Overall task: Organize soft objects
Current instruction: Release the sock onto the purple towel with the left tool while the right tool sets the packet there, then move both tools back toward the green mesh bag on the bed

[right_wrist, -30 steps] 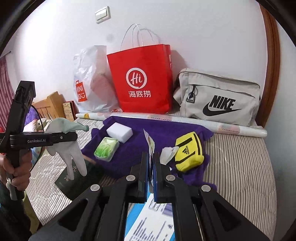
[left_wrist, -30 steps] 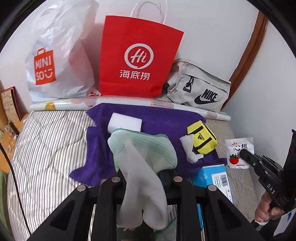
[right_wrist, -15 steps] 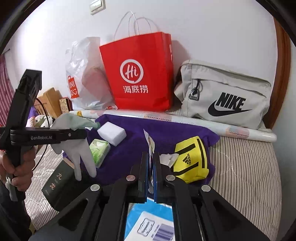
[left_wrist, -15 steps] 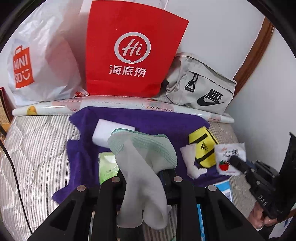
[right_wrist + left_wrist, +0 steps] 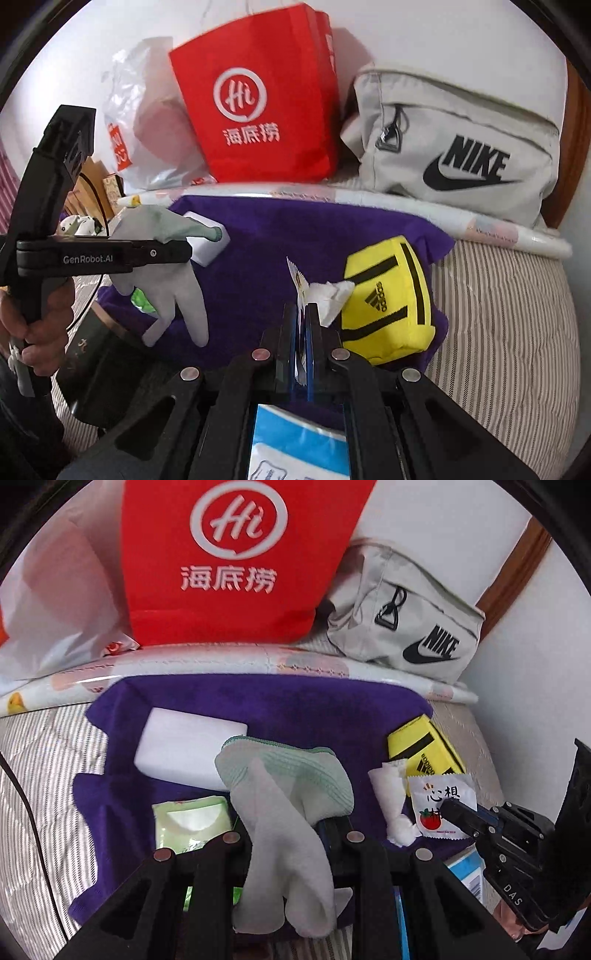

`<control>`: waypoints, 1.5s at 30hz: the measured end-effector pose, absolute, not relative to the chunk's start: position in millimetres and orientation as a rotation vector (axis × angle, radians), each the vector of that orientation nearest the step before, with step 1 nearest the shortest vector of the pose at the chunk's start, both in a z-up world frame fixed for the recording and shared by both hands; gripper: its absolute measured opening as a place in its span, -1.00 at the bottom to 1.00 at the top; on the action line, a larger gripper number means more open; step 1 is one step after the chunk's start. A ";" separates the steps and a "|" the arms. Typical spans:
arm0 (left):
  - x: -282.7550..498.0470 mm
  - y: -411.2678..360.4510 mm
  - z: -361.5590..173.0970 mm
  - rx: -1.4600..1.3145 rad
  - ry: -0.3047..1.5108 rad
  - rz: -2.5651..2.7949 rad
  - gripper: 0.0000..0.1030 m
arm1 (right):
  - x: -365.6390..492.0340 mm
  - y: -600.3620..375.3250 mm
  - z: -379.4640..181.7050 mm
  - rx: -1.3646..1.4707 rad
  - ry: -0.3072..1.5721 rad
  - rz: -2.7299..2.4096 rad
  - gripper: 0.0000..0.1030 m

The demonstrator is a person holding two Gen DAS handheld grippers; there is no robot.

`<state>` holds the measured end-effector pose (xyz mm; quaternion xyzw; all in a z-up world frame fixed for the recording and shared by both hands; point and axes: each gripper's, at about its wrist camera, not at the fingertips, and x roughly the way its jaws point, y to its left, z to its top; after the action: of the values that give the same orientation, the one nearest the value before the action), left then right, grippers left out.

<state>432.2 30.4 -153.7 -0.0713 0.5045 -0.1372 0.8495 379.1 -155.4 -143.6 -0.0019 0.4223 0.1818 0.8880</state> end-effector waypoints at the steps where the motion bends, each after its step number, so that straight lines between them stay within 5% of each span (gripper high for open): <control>1: 433.7 29.0 -156.2 -0.144 1.070 -0.289 -0.60 | 380.6 -156.3 -146.0 -0.001 0.886 0.377 -0.91; 12: 444.6 22.2 -171.3 -0.090 1.085 -0.257 -0.59 | 384.9 -158.6 -157.4 -0.007 0.925 0.369 -0.90; 18: 444.0 16.1 -172.3 -0.017 1.107 -0.237 -0.33 | 384.6 -160.9 -155.8 -0.024 0.915 0.348 -0.87; 20: 442.5 18.2 -170.8 -0.022 1.109 -0.231 0.03 | 384.5 -161.5 -155.0 -0.021 0.916 0.349 -0.80; 26: 431.2 24.6 -157.4 -0.008 1.068 -0.208 0.32 | 377.5 -162.4 -143.4 -0.053 0.873 0.317 -0.09; 45: 351.0 48.4 -115.6 -0.055 1.021 -0.215 0.34 | 296.1 -168.1 -96.7 -0.036 0.798 0.319 0.24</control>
<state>351.0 48.4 -115.6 -0.0264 0.4877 -0.1027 0.8666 296.1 -168.1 -96.7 -0.0176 0.3867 0.1548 0.9089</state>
